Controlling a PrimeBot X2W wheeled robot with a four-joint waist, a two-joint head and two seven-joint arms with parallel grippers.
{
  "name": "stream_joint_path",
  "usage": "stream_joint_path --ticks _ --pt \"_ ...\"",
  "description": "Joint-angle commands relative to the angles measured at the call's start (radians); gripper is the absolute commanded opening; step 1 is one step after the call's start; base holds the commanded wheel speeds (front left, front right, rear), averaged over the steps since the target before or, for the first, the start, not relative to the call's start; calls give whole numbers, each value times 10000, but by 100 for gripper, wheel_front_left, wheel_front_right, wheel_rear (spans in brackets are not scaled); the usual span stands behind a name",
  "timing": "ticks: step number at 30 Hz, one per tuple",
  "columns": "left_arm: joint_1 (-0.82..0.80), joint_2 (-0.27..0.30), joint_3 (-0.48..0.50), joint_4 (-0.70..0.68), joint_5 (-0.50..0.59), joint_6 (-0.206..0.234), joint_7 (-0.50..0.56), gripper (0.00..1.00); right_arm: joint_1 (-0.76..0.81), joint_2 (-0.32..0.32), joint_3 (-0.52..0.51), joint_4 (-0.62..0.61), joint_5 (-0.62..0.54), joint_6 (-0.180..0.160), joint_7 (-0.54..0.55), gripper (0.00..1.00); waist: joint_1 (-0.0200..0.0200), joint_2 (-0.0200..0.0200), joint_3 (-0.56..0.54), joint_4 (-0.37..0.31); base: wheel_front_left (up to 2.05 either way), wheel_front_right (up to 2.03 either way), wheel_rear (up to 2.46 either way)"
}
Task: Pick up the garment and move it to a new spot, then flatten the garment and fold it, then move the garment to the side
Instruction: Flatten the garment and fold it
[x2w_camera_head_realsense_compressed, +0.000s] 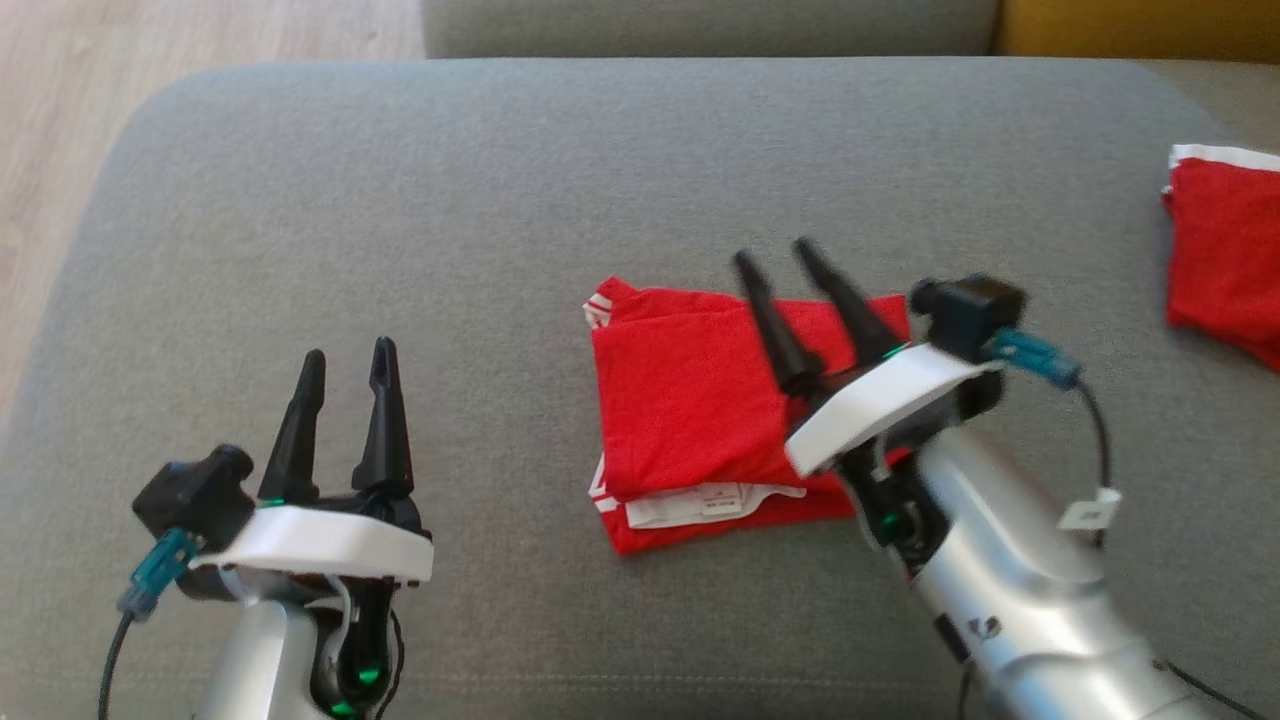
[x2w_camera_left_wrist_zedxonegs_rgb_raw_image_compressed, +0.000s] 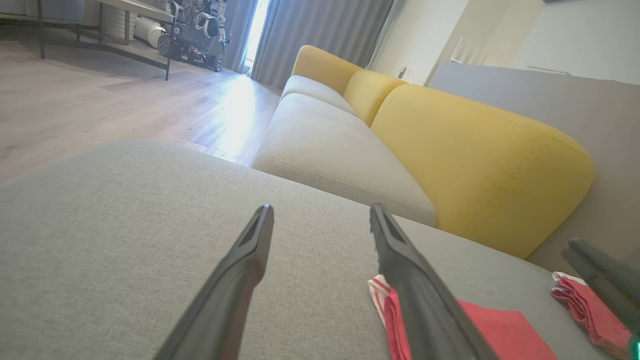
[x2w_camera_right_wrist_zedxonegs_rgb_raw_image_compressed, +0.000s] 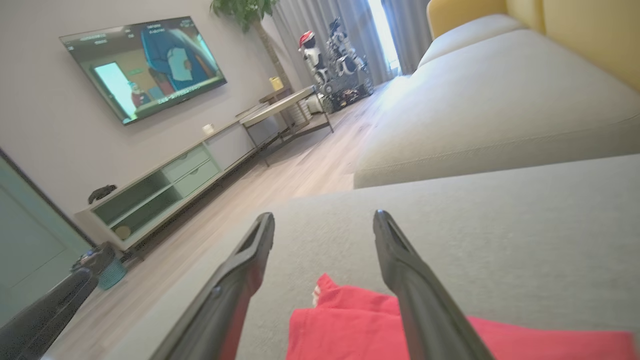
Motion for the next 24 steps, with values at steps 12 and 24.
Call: stream_joint_path --ticks 12,24 --pt "-285 56 264 -484 124 -98 -92 100 1334 -789 -2684 -1692 -3359 -7 111 100 -1 0 -172 -498 0 0 0" --pt "-146 56 156 -758 198 -35 -92 100 3227 -553 -4861 -3043 -5316 -7 -867 100 -1 0 -64 -708 0 0 0"
